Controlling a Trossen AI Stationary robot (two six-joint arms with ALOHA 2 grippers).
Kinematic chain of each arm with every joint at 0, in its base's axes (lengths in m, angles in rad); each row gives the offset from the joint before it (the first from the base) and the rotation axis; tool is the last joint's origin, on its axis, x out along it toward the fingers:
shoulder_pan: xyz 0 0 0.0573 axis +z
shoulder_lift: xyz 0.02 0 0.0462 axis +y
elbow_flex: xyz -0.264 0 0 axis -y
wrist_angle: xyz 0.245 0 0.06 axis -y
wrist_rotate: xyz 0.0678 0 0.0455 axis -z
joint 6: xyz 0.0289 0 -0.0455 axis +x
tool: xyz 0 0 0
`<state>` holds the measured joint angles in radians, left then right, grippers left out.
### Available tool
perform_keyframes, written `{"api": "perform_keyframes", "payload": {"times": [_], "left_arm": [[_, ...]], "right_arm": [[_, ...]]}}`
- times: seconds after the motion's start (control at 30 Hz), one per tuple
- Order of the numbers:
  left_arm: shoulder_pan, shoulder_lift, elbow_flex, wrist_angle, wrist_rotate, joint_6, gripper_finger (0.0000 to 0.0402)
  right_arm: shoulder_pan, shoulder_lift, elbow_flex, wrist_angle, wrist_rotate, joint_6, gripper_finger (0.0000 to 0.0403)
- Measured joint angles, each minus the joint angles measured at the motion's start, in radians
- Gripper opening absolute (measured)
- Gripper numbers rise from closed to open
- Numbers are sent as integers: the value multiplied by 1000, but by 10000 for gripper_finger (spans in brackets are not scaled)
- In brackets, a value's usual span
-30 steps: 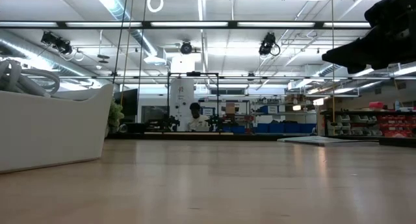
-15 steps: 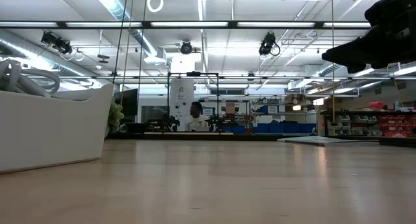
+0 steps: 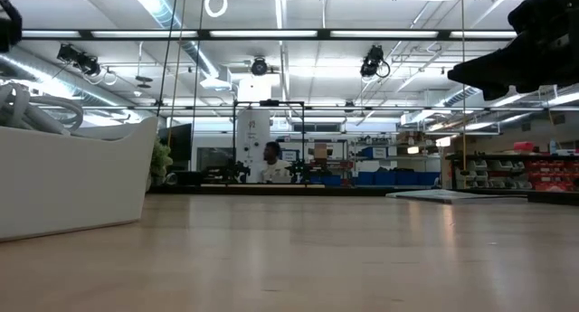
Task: Pick and place USB-C Cables
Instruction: Return to Home Position
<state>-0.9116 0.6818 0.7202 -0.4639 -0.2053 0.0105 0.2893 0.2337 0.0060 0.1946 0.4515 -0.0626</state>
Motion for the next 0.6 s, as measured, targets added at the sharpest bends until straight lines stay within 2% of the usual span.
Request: {"api": "perform_keyframes", "payload": {"times": [0.13,0.23,0.43,0.6], "left_arm": [[-49,-111,-46,8,-48,-1,172],[-66,-173,-78,21,-48,-17,172],[-101,-275,-153,28,53,-61,172],[-142,-338,-279,194,64,-111,172]], "right_arm": [[0,0,0,0,0,0,96],[0,0,0,0,0,0,96],[0,0,0,0,0,0,96],[0,0,0,0,0,0,96]]}}
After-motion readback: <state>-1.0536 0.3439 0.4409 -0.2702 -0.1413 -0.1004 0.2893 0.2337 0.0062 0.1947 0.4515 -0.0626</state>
